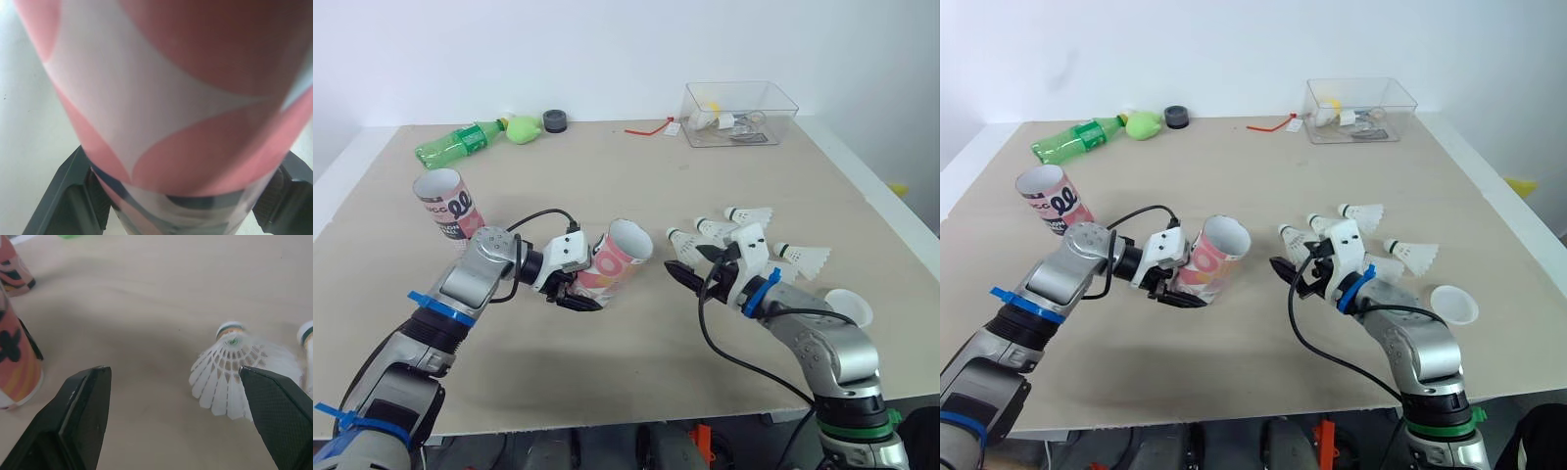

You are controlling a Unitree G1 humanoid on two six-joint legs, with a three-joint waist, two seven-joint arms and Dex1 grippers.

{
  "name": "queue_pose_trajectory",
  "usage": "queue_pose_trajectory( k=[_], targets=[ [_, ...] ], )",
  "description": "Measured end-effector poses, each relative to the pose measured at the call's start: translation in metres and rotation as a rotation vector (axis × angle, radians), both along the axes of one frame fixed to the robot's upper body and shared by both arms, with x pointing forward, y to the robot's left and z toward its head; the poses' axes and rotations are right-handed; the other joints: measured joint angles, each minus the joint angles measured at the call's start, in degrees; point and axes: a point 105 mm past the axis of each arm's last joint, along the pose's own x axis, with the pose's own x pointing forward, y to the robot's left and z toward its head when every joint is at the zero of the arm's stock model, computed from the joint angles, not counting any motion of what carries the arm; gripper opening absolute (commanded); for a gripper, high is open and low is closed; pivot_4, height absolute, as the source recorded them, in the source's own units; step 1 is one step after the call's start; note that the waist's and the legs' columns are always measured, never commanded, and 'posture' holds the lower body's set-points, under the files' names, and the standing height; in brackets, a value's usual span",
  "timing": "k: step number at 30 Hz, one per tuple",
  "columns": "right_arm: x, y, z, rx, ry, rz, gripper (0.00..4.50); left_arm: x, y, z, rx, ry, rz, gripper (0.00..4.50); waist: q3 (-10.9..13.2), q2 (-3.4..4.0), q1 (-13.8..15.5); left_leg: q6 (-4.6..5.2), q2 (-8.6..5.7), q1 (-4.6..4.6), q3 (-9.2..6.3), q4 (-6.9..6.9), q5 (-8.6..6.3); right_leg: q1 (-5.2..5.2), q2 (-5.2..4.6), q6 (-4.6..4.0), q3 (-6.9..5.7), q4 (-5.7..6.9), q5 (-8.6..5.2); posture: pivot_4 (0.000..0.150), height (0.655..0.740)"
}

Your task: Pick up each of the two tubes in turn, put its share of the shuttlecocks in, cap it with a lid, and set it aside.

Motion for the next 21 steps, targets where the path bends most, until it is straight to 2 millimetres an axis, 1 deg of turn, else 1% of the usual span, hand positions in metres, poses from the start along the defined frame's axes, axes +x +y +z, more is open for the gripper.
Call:
queue_pose_trajectory(
  k=[2,5,9,14,16,17,18,19,21],
  targets=[
    [0.003,-0.001,-0.003,-0.008,0.004,-0.003,4.45,0.0,0.0,0.0,0.0,0.0,0.0,3.03,0.0,0.0,0.0,0.0,0.0,0.01,0.0,0.0,0.0,0.0,0.01,0.0,0.0,0.0,0.0,0.15,0.74],
    [0.01,0.002,-0.001,-0.007,-0.005,-0.007,4.45,0.0,-0.001,0.0,-0.003,0.0,-0.001,3.03,0.0,0.0,-0.02,0.0,0.01,0.02,0.0,0.01,0.0,0.0,0.02,0.01,0.0,0.0,0.01,0.15,0.74],
    [0.022,0.013,0.002,0.053,0.003,-0.01,4.45,0.0,-0.003,-0.001,-0.009,-0.005,0.003,3.03,0.0,0.0,-0.05,0.0,0.06,0.01,-0.02,0.0,0.0,0.0,0.09,-0.04,0.0,0.01,0.01,0.15,0.74],
    [0.025,0.019,0.0,0.042,0.012,-0.001,4.45,-0.001,-0.003,-0.001,-0.011,-0.009,0.003,3.03,0.0,0.0,-0.05,0.0,0.04,0.01,-0.01,-0.02,0.0,0.0,0.04,-0.06,0.0,0.01,-0.01,0.15,0.74],
    [0.03,0.02,0.0,0.047,0.018,-0.007,3.92,-0.001,-0.003,-0.001,-0.011,-0.01,0.005,3.03,0.0,0.0,-0.07,0.0,0.03,0.02,0.01,-0.01,0.0,-0.01,0.04,-0.04,0.01,0.01,0.01,0.15,0.74],
    [0.031,0.021,0.002,0.047,0.015,-0.007,3.78,0.0,-0.003,-0.001,-0.011,-0.01,0.006,3.03,0.0,0.0,-0.07,0.0,0.04,0.03,0.01,-0.01,0.0,0.0,0.04,-0.03,0.01,0.01,0.01,0.15,0.74],
    [0.032,0.021,0.003,0.047,0.012,-0.008,3.42,0.0,-0.003,-0.002,-0.011,-0.01,0.007,3.03,0.0,0.0,-0.07,0.0,0.04,0.03,0.0,-0.01,0.0,0.0,0.04,-0.04,0.0,0.01,0.01,0.15,0.74],
    [0.034,0.021,0.004,0.043,0.009,-0.013,2.95,0.0,-0.003,-0.002,-0.011,-0.011,0.007,3.03,0.0,0.0,-0.07,0.0,0.04,0.03,0.0,-0.01,0.0,0.0,0.04,-0.04,0.0,0.01,0.01,0.15,0.74],
    [0.036,0.02,0.004,0.037,0.008,-0.021,2.26,-0.001,-0.003,-0.002,-0.012,-0.013,0.008,3.03,0.0,0.0,-0.07,0.0,0.04,0.03,0.0,-0.01,0.0,0.0,0.05,-0.04,-0.01,0.01,0.01,0.15,0.74]
  ],
)
